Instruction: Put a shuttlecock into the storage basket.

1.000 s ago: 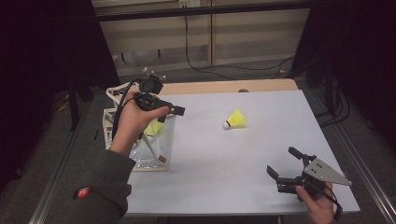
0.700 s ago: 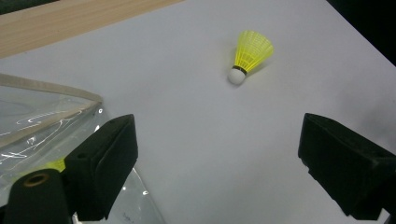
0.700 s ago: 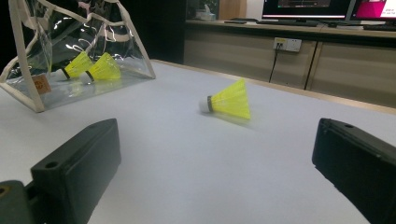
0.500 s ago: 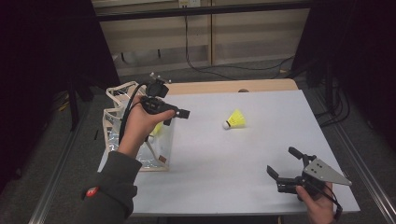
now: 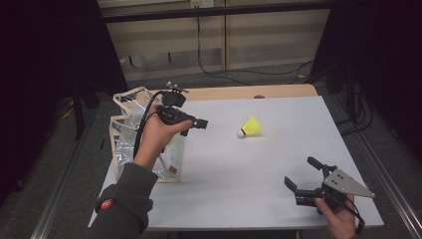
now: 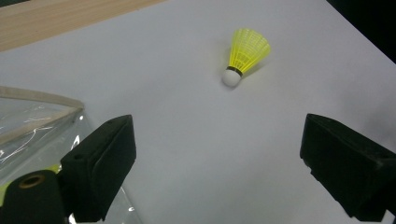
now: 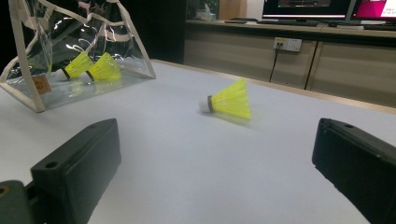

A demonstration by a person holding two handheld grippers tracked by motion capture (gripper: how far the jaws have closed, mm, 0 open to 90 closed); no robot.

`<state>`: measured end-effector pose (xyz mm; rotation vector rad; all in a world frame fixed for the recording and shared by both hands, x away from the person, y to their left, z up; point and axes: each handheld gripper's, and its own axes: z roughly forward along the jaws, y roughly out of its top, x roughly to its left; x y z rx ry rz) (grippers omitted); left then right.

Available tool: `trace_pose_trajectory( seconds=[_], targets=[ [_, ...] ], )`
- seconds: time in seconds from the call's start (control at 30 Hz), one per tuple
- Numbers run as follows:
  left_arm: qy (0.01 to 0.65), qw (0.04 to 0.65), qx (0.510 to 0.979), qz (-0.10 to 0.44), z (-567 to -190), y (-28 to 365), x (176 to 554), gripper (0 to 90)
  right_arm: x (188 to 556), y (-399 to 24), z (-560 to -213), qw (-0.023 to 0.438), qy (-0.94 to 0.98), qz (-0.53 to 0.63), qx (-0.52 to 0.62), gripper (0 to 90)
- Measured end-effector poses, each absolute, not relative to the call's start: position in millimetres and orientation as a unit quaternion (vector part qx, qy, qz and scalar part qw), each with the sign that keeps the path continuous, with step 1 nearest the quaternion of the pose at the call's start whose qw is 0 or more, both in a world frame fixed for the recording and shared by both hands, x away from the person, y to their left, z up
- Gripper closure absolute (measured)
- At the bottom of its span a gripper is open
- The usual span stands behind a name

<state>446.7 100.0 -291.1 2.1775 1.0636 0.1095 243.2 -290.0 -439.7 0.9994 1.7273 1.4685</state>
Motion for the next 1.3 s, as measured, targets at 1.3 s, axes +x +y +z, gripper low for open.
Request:
trace_pose_trajectory(
  seconds=[1.3],
  targets=[
    [0.394, 0.379, 0.837, 0.032, -326, 65, 447, 6.9, 243, -289, -440, 0.323, 0.66, 0.562, 0.38, 1.2]
  ],
)
